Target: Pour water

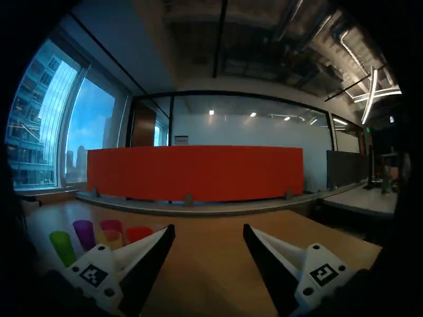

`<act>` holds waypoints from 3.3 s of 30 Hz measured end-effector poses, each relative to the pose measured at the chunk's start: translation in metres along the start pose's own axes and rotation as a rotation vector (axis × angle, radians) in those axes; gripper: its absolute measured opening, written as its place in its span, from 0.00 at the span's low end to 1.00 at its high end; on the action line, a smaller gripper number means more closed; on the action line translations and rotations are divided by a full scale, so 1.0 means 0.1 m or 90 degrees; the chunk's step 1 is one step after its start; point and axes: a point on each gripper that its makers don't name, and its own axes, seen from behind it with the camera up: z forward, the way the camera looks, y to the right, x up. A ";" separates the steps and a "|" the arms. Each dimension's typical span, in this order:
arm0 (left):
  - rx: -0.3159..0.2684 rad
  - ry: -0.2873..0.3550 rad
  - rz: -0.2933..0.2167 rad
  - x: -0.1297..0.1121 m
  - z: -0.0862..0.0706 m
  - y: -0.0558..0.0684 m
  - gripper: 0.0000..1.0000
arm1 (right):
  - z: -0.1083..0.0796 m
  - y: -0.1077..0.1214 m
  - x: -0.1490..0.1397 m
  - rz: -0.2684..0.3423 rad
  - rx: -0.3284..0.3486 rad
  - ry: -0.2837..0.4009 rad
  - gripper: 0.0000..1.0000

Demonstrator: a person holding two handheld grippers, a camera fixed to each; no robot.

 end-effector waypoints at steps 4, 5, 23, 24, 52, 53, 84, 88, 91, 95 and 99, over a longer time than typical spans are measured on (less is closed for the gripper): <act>0.000 0.000 0.000 0.00 0.00 0.00 0.93 | -0.02 -0.01 -0.05 -0.006 0.003 0.002 1.00; 0.000 0.000 0.000 0.00 0.00 0.00 0.93 | -0.02 -0.01 -0.06 -0.007 0.002 0.002 1.00; 0.000 0.000 0.000 0.00 0.00 0.01 0.93 | -0.09 0.00 -0.30 -0.001 0.000 -0.029 1.00; 0.000 0.000 0.000 0.00 0.00 0.01 0.93 | -0.09 0.00 -0.31 -0.001 0.000 -0.030 1.00; 0.000 0.000 0.000 0.00 0.00 0.00 0.93 | -0.04 0.02 -0.40 -0.002 0.001 -0.039 1.00; 0.000 0.000 0.000 0.00 0.00 0.00 0.93 | -0.03 0.02 -0.40 -0.003 0.002 -0.039 1.00; 0.000 0.000 0.000 0.00 -0.01 0.00 0.93 | -0.02 0.02 -0.41 -0.002 0.003 -0.040 1.00; 0.000 0.000 0.000 0.00 -0.01 -0.01 0.93 | -0.01 0.01 -0.41 -0.002 0.003 -0.040 1.00; 0.000 0.000 0.000 0.00 0.00 -0.01 0.93 | -0.01 0.01 -0.41 -0.002 0.003 -0.040 1.00; 0.000 0.000 0.000 0.00 0.00 0.00 0.93 | -0.02 0.01 -0.40 -0.002 0.003 -0.040 1.00; 0.000 0.000 0.000 0.00 -0.01 0.00 0.93 | -0.02 0.01 -0.41 -0.002 0.003 -0.040 1.00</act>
